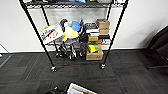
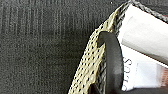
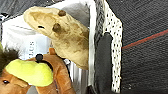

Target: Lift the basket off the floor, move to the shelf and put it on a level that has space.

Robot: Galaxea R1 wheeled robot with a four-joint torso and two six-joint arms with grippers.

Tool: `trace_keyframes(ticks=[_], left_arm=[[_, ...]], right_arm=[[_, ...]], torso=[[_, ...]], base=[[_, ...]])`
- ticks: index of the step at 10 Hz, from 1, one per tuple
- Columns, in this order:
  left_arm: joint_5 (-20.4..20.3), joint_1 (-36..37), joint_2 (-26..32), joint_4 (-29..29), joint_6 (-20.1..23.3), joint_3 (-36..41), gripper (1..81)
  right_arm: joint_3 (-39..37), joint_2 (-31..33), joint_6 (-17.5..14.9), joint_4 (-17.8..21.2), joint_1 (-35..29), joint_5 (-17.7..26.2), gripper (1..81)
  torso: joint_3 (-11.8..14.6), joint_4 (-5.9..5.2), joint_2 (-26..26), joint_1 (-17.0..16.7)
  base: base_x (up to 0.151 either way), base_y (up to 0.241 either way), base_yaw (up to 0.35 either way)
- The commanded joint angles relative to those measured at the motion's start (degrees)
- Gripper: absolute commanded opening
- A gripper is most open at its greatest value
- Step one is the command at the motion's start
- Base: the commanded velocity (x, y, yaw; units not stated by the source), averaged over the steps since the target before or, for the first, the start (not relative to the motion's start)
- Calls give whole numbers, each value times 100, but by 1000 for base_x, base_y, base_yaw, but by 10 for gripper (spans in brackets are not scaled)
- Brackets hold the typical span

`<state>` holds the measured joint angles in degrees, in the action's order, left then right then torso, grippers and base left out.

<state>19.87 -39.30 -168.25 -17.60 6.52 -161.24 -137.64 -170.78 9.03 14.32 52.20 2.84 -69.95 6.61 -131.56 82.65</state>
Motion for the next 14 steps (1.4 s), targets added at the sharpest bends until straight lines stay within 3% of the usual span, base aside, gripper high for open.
trace_keyframes(ticks=[1, 5, 9, 12, 13, 14], left_arm=[[650, 603, 37, -191, -142, 5, 10], [834, 612, 424, -261, -151, 734, 10], [808, 604, 1380, -560, -160, 2314, 10], [817, 542, 1619, -569, -177, 2641, 10], [817, 524, 1680, -595, -178, 2772, 10], [817, 498, 1794, -621, -178, 3010, 10]], right_arm=[[371, 182, 11, 106, -513, 261, 10], [995, 586, 55, 132, -556, 94, 10], [1635, 1297, 81, 211, -530, 94, 10], [1962, 1649, 81, 264, -513, 111, 10], [2032, 1693, 72, 246, -469, 94, 10], [2050, 1720, 72, 246, -460, 94, 10]], torso=[[0, 0, 0, 0], [0, 0, 0, 0], [-2, 0, 0, 0], [-2, 0, 0, 0], [-2, -399, 0, 0], [-2, -556, 0, 0]], base=[[0, 0, 0], [0, 0, 0], [0, 0, 0], [0, 0, 0], [0, 0, 0], [0, 0, 0]])
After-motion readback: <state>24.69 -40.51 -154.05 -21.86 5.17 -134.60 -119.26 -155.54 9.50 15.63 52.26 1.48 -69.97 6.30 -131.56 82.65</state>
